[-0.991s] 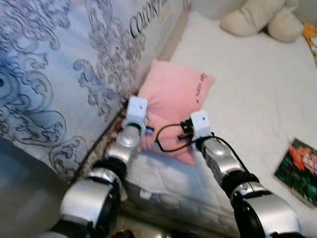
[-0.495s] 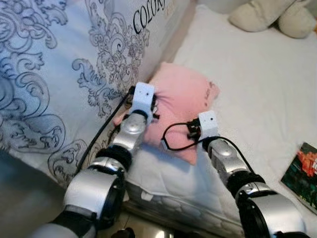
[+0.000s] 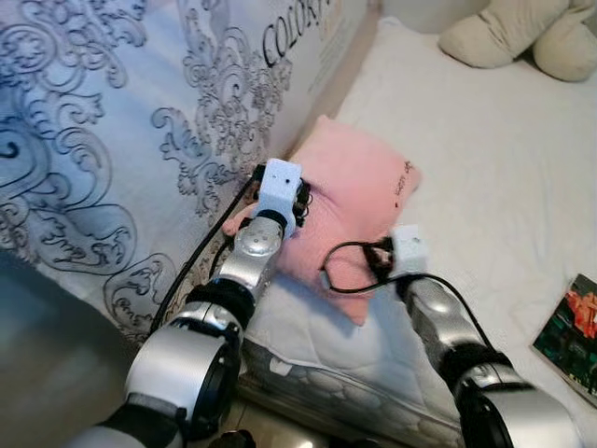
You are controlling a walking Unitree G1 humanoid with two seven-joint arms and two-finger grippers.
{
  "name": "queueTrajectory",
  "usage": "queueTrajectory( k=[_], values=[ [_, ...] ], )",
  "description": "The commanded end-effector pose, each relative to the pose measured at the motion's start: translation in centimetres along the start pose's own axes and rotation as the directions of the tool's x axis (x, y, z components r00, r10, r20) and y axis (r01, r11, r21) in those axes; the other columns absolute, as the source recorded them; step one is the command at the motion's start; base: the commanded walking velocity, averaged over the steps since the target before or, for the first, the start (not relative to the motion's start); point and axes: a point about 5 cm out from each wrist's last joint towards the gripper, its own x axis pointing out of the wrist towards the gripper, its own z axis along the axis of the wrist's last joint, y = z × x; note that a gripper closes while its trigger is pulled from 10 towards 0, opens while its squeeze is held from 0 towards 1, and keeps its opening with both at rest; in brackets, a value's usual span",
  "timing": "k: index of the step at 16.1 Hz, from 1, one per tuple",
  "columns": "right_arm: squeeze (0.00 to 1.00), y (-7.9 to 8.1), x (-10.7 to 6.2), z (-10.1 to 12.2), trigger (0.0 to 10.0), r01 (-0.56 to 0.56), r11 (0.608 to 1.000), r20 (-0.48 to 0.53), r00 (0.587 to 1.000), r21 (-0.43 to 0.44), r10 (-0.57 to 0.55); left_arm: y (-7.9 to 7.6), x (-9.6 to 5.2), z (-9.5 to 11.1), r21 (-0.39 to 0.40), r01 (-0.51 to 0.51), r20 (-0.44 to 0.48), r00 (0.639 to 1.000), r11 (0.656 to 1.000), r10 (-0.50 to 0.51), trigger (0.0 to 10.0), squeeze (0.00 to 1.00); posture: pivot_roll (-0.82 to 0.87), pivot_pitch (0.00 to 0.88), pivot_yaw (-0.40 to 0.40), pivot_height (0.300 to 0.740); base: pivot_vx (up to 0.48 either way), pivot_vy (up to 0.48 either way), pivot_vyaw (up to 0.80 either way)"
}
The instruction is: Clean up the room
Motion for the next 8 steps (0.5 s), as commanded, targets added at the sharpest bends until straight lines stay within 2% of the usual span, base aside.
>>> queueTrajectory(
  k=[1, 3, 4, 6, 8],
  values=[
    [1.0, -0.8, -0.6, -0.8, 10.0, 0.037, 0.999, -0.012, 0.999, 0.032, -0.037, 0.7, 0.1, 1.0, -0.022, -0.011, 0.052, 0.999, 1.0, 0.012, 10.0, 1.0, 0.16, 0.082, -0.025, 0.74, 0.0, 0.0, 0.0],
    [1.0, -1.4, -1.1, -0.4, 10.0, 0.038, 0.999, 0.054, 0.998, -0.028, -0.036, 0.6, -0.5, -0.8, -0.126, -0.004, -0.007, 1.0, 0.992, 0.003, 10.0, 1.0, 0.15, 0.048, -0.023, 0.74, 0.0, 0.0, 0.0],
    [1.0, -2.3, -1.5, 0.0, 10.0, 0.062, 0.996, 0.084, 0.995, -0.056, -0.057, 0.1, -0.9, -1.3, -0.137, 0.02, -0.001, 1.0, 0.99, -0.02, 10.0, 1.0, 0.16, 0.023, -0.021, 0.74, 0.0, 0.0, 0.0],
    [1.0, -3.3, -2.3, 0.4, 10.0, 0.097, 0.992, 0.135, 0.987, -0.078, -0.086, -0.5, -1.7, -1.7, -0.134, 0.067, 0.023, 0.998, 0.989, -0.064, 10.0, 1.0, 0.16, 0.0, -0.018, 0.74, 0.0, 0.0, 0.0],
    [1.0, -3.7, -4.8, 0.5, 10.0, 0.165, 0.98, 0.229, 0.964, -0.115, -0.135, -0.2, -4.0, -2.0, -0.093, 0.124, 0.056, 0.991, 0.988, -0.119, 10.0, 1.0, 0.16, 0.0, -0.015, 0.74, 0.0, 0.0, 0.0]
  ],
)
